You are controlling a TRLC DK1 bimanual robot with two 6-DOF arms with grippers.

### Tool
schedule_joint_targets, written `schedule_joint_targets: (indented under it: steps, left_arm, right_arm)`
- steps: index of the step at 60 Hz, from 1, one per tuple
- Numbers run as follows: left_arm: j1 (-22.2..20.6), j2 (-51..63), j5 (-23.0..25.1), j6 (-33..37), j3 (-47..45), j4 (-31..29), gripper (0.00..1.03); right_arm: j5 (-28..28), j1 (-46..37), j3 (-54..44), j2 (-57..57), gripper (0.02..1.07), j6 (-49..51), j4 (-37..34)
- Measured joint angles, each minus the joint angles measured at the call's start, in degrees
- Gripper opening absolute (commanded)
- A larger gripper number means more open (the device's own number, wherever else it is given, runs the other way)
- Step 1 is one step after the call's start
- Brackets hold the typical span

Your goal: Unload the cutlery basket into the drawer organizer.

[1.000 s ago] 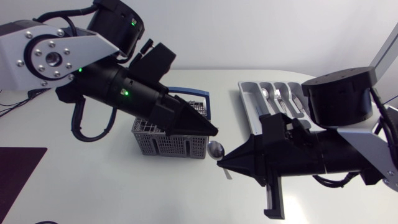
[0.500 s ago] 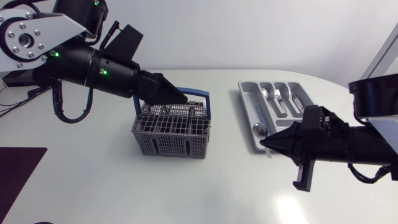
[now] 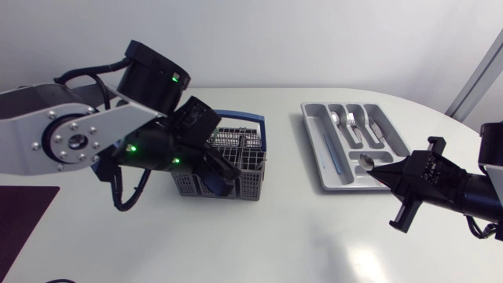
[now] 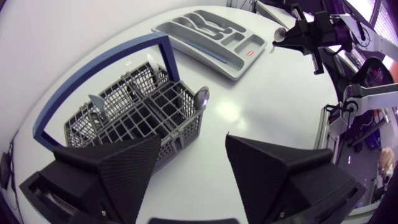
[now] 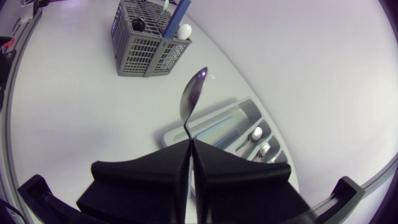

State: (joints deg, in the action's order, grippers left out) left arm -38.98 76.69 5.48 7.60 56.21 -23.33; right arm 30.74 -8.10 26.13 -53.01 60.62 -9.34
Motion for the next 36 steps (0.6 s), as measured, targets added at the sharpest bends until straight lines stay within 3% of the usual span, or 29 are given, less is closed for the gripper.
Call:
schedule_joint_targets:
  steps: [9, 24, 36]
  left_arm:
    - [-6.4, 0.0, -7.4, 0.0, -0.3, 3.5, 0.73]
    - [-9.6, 0.8, -9.3, 0.0, 0.2, 3.9, 0.73]
    - [-10.2, 1.2, -9.4, 0.0, 0.2, 3.9, 0.73]
  right_arm:
    - [-0.2, -3.9, -1.8, -4.5, 0.09, 2.9, 8.8]
    - [-0.4, -9.0, -5.2, -17.6, 0.09, 7.0, 29.0]
    - [-0.6, -13.9, -5.4, -30.5, 0.1, 12.6, 38.6]
